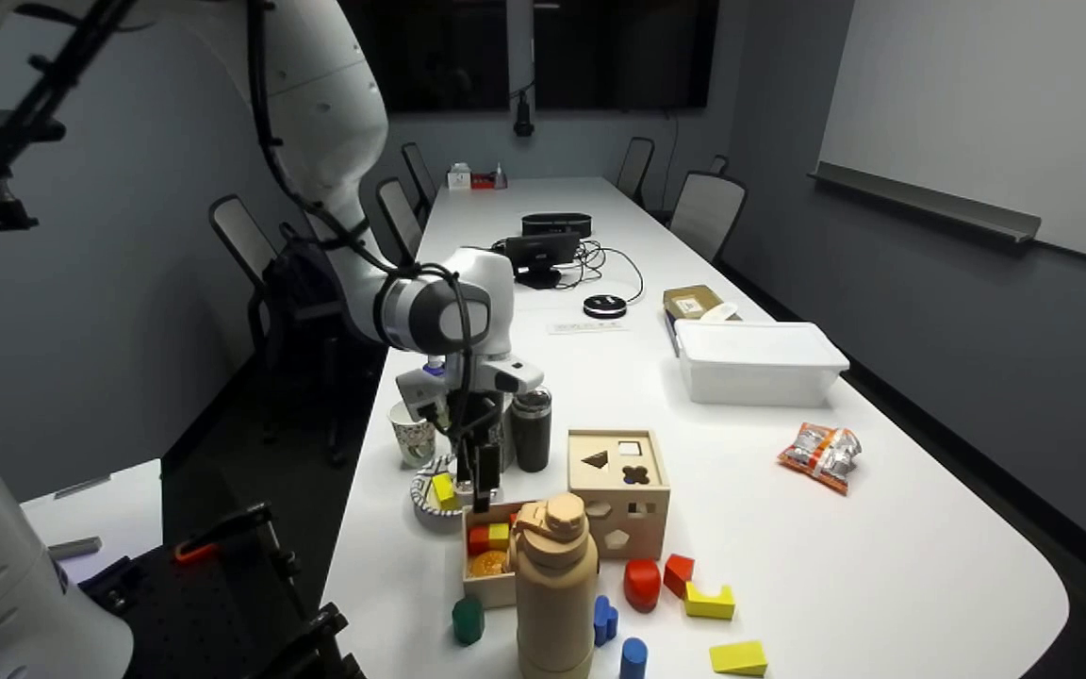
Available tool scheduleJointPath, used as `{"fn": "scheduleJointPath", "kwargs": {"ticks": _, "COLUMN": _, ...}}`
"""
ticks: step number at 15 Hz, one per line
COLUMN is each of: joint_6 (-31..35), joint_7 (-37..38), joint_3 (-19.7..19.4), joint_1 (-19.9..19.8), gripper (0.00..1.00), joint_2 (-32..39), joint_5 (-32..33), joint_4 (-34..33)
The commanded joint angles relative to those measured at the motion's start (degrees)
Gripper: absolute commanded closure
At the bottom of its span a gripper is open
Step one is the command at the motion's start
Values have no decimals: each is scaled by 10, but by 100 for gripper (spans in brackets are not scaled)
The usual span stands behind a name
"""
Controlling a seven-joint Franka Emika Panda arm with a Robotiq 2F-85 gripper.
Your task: Pick up the object from the bowl and put it in the box
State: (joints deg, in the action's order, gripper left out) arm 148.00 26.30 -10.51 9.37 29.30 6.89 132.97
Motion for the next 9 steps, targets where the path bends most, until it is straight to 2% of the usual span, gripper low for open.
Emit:
{"fn": "scheduleJointPath", "kwargs": {"ticks": 1, "joint_6": -69, "joint_7": -114, "joint_3": 46, "joint_1": -50, "gripper": 0, "joint_2": -142, "joint_5": -39, "joint_4": 64}}
{"fn": "scheduleJointPath", "kwargs": {"ticks": 3, "joint_6": -108, "joint_7": -159, "joint_3": 61, "joint_1": -65, "gripper": 0, "joint_2": -207, "joint_5": -56, "joint_4": 82}}
{"fn": "scheduleJointPath", "kwargs": {"ticks": 6, "joint_6": -165, "joint_7": -186, "joint_3": 73, "joint_1": -72, "gripper": 0, "joint_2": -306, "joint_5": -55, "joint_4": 107}}
{"fn": "scheduleJointPath", "kwargs": {"ticks": 9, "joint_6": -211, "joint_7": -210, "joint_3": 85, "joint_1": -71, "gripper": 0, "joint_2": -364, "joint_5": -67, "joint_4": 111}}
